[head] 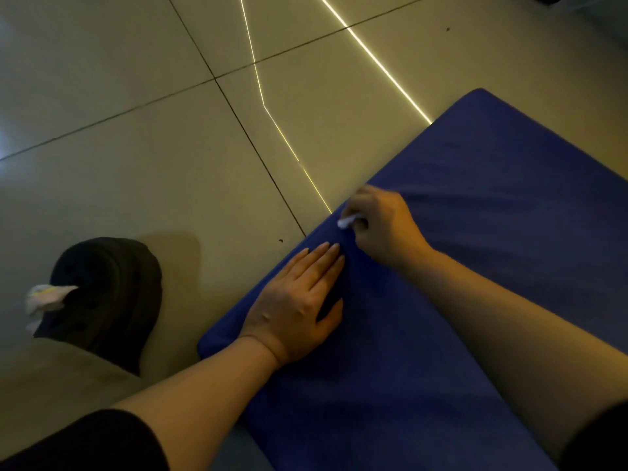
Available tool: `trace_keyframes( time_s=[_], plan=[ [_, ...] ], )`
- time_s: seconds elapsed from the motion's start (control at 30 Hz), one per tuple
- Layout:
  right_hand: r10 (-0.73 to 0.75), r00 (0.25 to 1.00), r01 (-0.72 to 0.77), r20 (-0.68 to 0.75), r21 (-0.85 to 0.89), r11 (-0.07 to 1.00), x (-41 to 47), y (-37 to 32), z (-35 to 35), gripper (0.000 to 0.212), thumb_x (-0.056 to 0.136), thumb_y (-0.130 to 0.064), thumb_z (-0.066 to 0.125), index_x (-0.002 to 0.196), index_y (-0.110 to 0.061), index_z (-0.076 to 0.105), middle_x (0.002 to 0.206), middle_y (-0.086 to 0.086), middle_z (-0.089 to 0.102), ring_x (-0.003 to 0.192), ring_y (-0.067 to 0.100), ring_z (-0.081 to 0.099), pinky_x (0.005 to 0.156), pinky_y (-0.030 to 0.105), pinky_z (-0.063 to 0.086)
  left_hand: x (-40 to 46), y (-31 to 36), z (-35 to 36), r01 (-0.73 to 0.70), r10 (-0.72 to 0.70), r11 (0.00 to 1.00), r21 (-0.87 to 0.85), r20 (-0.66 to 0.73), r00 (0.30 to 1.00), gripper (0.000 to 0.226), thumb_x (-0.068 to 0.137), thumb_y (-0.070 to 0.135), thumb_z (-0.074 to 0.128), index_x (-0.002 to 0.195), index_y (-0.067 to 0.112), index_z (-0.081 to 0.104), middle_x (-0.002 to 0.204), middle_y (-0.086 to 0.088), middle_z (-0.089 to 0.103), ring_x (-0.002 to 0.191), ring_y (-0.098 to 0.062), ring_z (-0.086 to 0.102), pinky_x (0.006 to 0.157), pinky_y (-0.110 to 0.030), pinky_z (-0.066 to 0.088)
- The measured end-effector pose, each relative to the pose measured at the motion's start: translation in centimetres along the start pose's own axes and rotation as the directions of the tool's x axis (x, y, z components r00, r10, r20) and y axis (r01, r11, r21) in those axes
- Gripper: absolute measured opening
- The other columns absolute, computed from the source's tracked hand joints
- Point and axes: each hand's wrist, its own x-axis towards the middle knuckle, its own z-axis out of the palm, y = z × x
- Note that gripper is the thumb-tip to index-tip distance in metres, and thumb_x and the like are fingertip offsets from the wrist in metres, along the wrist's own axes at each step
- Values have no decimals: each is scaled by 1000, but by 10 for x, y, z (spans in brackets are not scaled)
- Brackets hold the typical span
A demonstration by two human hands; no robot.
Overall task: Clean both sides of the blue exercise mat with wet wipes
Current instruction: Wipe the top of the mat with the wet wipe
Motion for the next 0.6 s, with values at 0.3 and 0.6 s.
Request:
trace_keyframes(
  time_s=[0.3,0.6],
  plan=[
    [-10,1000,8,29,49,999,-29,-11,6,15,85,-8,64,71,-10,60,80,2,56,70,19,57,56,30,45,-34,-3,-12,55,-52,998,-36,82,995,54,99,38,35,147,15,34,155,-3,31,145,-16,25,119,-36,24],
    [156,984,-155,-90,18,988,14,-26,17,11,85,-2,58,77,-6,63,84,-1,52,74,15,51,61,27,42,-88,-4,-6,69,-70,998,-9,-63,996,47,103,33,29,142,12,45,151,-6,39,142,-17,33,115,-37,30]
  ],
)
